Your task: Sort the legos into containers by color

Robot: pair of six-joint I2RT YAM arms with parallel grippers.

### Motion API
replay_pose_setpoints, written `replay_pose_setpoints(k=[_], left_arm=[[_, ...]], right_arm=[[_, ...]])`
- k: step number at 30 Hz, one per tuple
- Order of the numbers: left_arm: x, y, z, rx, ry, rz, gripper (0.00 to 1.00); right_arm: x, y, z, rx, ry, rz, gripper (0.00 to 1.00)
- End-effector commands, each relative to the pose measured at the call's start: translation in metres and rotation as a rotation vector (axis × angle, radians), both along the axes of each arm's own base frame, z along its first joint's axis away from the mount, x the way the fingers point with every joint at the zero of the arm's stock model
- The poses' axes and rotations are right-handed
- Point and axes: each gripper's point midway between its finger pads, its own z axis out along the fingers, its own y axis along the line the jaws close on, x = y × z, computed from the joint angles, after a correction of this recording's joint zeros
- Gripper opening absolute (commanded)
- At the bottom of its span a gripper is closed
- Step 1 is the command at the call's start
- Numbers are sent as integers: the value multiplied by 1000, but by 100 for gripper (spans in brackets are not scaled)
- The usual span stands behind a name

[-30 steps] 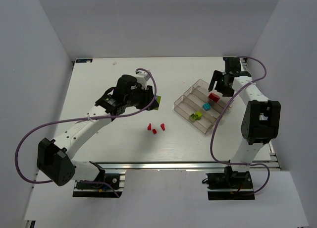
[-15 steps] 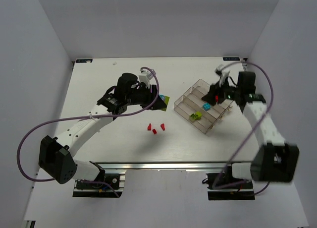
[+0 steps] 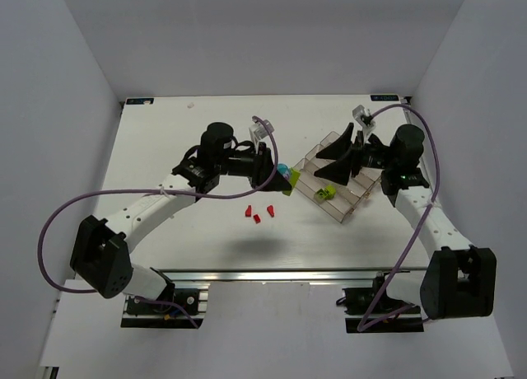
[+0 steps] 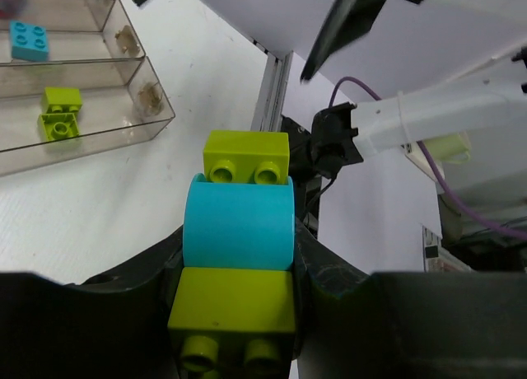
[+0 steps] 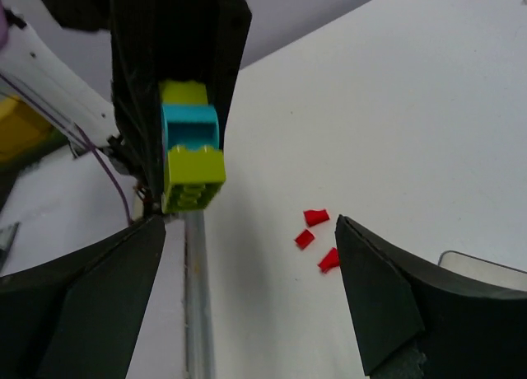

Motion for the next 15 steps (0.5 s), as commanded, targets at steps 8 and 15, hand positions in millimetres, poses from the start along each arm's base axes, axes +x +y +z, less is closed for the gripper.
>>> replay_pose_setpoints(k=[8, 15], left_arm=[[4, -5, 14, -139, -262, -36, 0], [6, -15, 19, -192, -200, -60, 0]], right_arm=[[1, 7, 41, 137, 241, -28, 85], [-2, 15, 25, 96, 216, -10, 85]])
